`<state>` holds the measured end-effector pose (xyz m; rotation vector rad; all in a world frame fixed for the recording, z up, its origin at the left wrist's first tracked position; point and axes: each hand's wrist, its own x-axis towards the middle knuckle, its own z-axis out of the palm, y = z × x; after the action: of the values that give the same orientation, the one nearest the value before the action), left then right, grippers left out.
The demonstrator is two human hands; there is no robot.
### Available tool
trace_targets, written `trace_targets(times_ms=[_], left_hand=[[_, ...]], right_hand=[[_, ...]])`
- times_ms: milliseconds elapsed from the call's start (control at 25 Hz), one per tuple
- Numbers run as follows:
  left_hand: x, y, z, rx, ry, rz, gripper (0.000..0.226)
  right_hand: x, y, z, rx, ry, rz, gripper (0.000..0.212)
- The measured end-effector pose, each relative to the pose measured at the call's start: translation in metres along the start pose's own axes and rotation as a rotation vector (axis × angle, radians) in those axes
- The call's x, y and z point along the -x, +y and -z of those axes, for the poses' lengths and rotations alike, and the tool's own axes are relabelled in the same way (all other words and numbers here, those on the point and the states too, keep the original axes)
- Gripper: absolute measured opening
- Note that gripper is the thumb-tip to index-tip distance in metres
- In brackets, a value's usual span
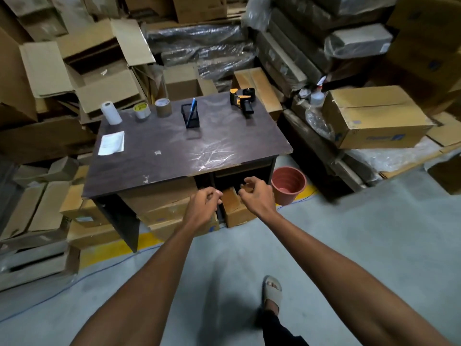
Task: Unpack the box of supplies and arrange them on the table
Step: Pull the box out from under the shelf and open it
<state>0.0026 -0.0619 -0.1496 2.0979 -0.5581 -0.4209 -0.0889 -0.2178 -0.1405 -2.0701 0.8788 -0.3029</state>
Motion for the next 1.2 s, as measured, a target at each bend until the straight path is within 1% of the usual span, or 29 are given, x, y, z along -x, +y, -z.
trace_targets(times_ms=[120, 320, 480, 640, 800, 1000, 1120, 1200], left_hand=[[-0.027, -0.023, -0.044, 0.003, 0.014, 0.097, 0.024], [-0.071, -0.057, -0.117, -0.022, -0.028, 0.256, 0.021], [-0.107, -0.086, -0.171, -0.059, -0.04, 0.334, 0.025], [-0.145, -0.143, -0.218, -0.082, -0.067, 0.372, 0.03], [-0.198, -0.237, -0.269, -0.098, -0.116, 0.433, 0.038], [-0.247, -0.335, -0.317, -0.068, -0.097, 0.35, 0.05], [-0.275, -0.379, -0.341, -0.16, -0.102, 0.33, 0.056], [-0.287, -0.403, -0.352, -0.175, -0.127, 0.286, 0.057]], right_hand=[[-0.038, 0.042, -0.01, 0.016, -0.061, -0.046, 0.045], [-0.103, 0.116, -0.029, 0.057, -0.222, -0.206, 0.039], [-0.142, 0.175, -0.062, 0.079, -0.278, -0.293, 0.044], [-0.183, 0.229, -0.105, 0.149, -0.29, -0.255, 0.043], [-0.246, 0.302, -0.157, 0.208, -0.267, -0.16, 0.044], [-0.311, 0.392, -0.218, 0.285, -0.279, -0.009, 0.045], [-0.343, 0.431, -0.248, 0.314, -0.277, 0.033, 0.047], [-0.357, 0.452, -0.263, 0.312, -0.244, 0.051, 0.047]])
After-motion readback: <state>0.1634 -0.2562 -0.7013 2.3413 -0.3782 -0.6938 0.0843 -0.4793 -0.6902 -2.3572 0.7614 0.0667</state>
